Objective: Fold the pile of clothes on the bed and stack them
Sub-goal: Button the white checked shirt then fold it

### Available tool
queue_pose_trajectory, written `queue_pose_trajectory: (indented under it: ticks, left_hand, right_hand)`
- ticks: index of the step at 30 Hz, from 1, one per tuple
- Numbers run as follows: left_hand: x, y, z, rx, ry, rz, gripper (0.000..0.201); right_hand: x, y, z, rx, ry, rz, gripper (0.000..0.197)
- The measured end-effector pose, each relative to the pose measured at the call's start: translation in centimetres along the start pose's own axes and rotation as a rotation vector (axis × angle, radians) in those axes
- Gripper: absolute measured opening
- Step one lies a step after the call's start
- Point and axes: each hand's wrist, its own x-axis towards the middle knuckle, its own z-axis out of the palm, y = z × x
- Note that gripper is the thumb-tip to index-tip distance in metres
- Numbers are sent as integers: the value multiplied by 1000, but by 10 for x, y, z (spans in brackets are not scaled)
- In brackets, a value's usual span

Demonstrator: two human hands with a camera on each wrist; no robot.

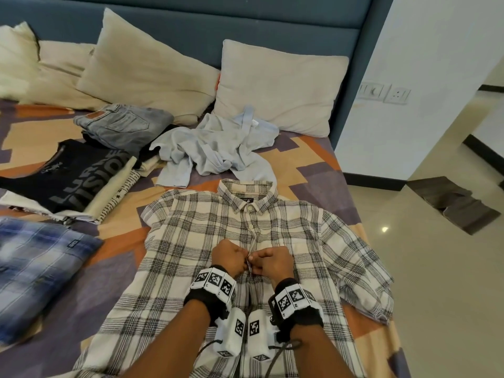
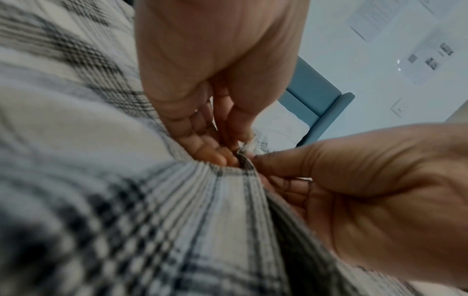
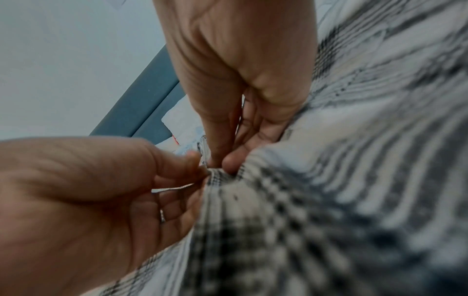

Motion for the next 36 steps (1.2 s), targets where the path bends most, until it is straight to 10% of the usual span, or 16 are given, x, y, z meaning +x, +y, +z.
queue_pose_trajectory:
  ticks: [28, 33, 36]
  left_hand:
    - [-3, -8, -10, -39, -47, -84, 24]
    - [14, -12, -98, 118, 469, 33, 16]
    - [44, -24, -149, 224, 596, -123, 41]
  right_hand:
    - [-3, -5, 3, -341, -46, -90, 25]
    - [15, -22, -61, -255, 264, -194, 10]
    - [31, -39, -102, -404, 470, -231, 24]
